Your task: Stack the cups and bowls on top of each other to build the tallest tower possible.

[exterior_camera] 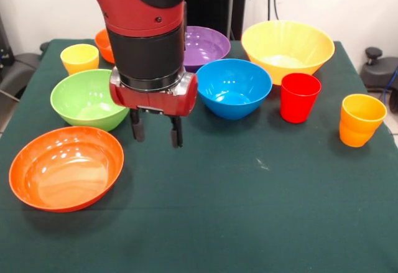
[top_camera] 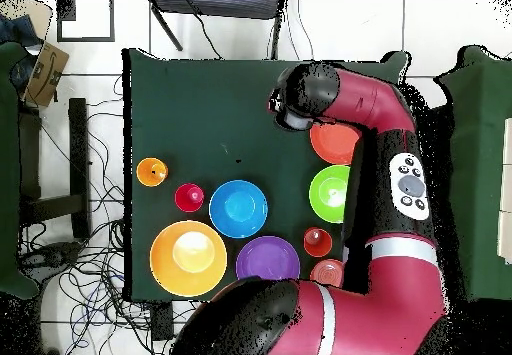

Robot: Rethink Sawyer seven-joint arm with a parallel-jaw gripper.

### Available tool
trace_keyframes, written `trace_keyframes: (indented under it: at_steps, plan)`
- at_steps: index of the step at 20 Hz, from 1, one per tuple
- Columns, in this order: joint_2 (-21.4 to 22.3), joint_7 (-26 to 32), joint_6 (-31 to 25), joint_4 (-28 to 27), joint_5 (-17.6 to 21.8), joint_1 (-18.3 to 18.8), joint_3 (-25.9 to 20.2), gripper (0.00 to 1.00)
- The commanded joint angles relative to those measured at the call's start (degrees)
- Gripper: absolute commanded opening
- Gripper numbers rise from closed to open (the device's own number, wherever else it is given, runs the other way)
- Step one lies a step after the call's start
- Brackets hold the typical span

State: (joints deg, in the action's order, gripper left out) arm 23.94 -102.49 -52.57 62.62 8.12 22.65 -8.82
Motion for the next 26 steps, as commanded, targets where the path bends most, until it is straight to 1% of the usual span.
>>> trace_keyframes:
  at_steps: [1,9,13,18,22,26]
  plan:
    - [0.52,16.2,-6.23,-3.74,6.28,-0.33,-4.54,1.0]
    - [-0.07,17.59,-6.36,-4.59,8.56,0.44,-5.34,1.0]
    - [-0.55,18.12,-5.08,-3.69,10.07,0.78,-5.21,1.0]
    - [-0.57,18.35,-1.34,-0.3,11.33,1.81,-5.27,1.0]
    - [-1.02,18.38,-0.57,0.2,12.8,1.83,-5.24,1.0]
    - [-1.53,17.8,1.66,0.7,14.73,1.99,-5.06,1.0]
